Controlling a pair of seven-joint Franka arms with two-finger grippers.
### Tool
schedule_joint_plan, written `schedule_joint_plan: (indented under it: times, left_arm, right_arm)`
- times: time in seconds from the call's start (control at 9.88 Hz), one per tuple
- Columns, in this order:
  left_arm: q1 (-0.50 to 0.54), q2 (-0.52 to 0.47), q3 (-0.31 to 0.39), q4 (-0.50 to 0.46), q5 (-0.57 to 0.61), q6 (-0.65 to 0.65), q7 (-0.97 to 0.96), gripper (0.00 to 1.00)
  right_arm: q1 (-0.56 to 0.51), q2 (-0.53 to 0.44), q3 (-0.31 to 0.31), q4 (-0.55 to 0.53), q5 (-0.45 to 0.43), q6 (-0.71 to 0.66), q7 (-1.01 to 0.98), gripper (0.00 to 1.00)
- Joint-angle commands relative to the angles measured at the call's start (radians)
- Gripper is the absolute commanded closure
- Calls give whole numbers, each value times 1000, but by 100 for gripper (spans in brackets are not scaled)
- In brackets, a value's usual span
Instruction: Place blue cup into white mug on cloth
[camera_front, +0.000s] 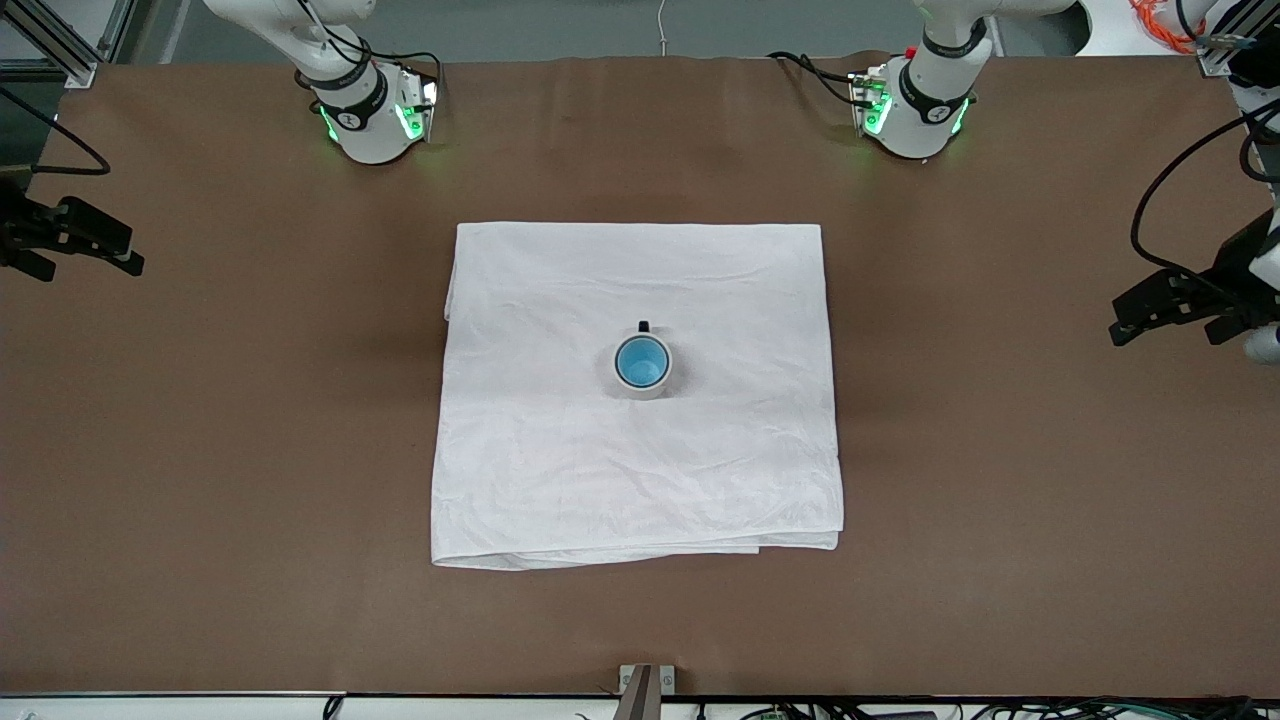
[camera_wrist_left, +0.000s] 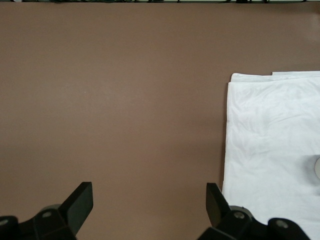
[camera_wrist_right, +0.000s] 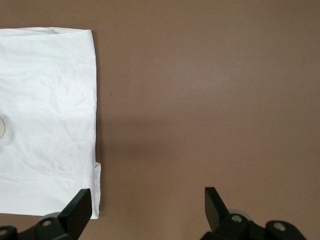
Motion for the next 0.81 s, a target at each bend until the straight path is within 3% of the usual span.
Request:
schedule_joint_plan:
  times: [0.0, 0.3, 0.71]
  left_arm:
    - [-8, -125, 9, -154, -16, 43, -21, 0]
    - [-8, -123, 10, -149, -15, -39, -47, 0]
    - [-7, -126, 10, -145, -15, -24, -49, 0]
  right_arm:
    - [-1, 6, 9, 13, -6, -3, 14, 1]
    - [2, 6, 12, 13, -5, -2, 14, 1]
    - [5, 6, 14, 13, -5, -2, 11, 1]
